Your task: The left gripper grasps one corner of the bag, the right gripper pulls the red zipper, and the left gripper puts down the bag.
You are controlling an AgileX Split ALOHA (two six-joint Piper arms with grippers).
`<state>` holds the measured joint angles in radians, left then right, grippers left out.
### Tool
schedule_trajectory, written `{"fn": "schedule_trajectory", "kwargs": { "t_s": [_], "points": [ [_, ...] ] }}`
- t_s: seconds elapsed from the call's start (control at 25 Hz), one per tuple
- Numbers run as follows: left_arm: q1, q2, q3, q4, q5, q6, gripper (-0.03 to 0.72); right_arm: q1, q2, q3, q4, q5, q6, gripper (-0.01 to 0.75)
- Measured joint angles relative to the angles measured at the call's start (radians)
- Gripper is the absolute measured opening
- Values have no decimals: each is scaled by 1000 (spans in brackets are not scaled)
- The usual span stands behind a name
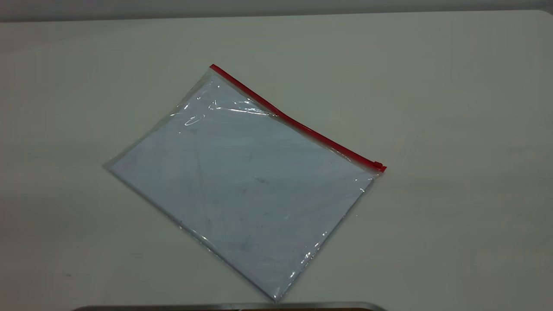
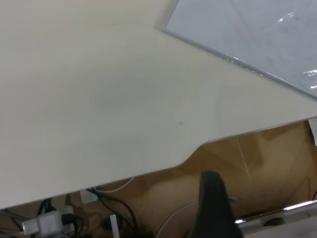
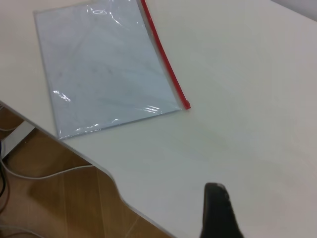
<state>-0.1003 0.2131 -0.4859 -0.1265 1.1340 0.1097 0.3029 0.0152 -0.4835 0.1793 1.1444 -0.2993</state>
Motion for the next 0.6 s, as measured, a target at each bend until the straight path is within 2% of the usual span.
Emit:
{"fn": "schedule_trajectory", "kwargs": {
  "t_s": [0.32, 0.52, 0.6],
  "points": [
    [3, -20, 0, 2, -1, 1, 581, 0, 0, 0, 0, -1, 0, 507],
    [90, -100, 0, 31, -1, 1, 581, 0, 0, 0, 0, -2, 0, 507],
    [102, -139, 0, 35, 0, 1, 581, 0, 0, 0, 0, -2, 0, 507]
  ]
}}
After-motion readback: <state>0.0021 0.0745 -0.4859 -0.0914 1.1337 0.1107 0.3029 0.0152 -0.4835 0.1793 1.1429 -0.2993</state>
